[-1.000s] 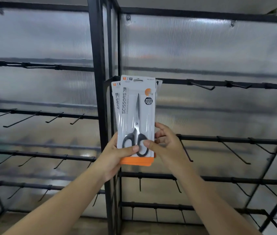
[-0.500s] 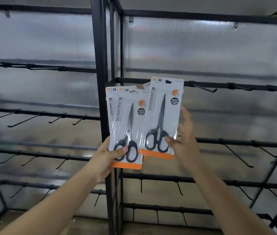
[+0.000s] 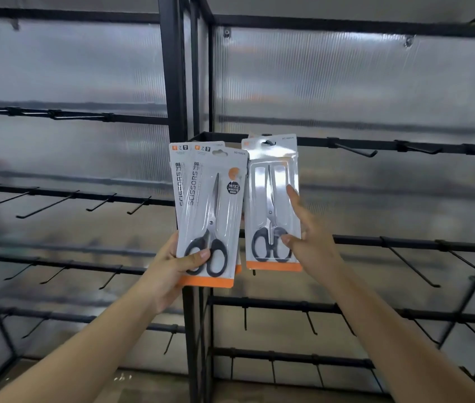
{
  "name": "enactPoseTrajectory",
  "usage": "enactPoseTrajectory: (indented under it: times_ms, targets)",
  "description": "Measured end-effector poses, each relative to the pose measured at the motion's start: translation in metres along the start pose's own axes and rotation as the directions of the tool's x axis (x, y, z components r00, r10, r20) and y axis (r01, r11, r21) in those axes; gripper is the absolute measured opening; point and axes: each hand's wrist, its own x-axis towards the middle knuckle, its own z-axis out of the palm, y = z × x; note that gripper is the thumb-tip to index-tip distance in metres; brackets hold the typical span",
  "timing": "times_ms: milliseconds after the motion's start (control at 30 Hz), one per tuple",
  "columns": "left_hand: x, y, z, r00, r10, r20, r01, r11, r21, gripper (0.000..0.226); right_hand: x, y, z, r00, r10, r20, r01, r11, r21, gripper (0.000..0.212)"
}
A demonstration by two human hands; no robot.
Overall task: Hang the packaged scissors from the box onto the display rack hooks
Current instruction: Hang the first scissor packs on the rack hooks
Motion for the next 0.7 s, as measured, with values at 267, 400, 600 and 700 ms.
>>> enactPoseTrajectory:
  times_ms: [267,400,600,700]
  targets:
    - [-0.002,0.003,-0.005,1.0,0.004,0.006,-0.004,1.0,0.001,0.061,-0.006,0.003,0.005,0.996,0.007,-0.094,-0.002,0.999,0.048,0.085]
    - [0.0,0.004,-0.004,1.0,0.013,0.008,-0.013,1.0,0.005,0.059,0.005,-0.001,0.005,0.993,0.094,-0.069,-0.089,0.994,0.069,0.084]
    - [0.005,0.01,0.002,1.0,0.025,0.017,-0.025,1.0,0.017,0.061,0.056,-0.012,0.002,0.983,0.176,-0.048,-0.179,0.98,-0.08,0.078]
    - [0.006,0.015,0.008,0.999,0.029,0.02,-0.029,0.999,0.019,0.062,0.083,-0.017,0.0,0.975,0.222,-0.001,-0.219,0.961,-0.17,0.079]
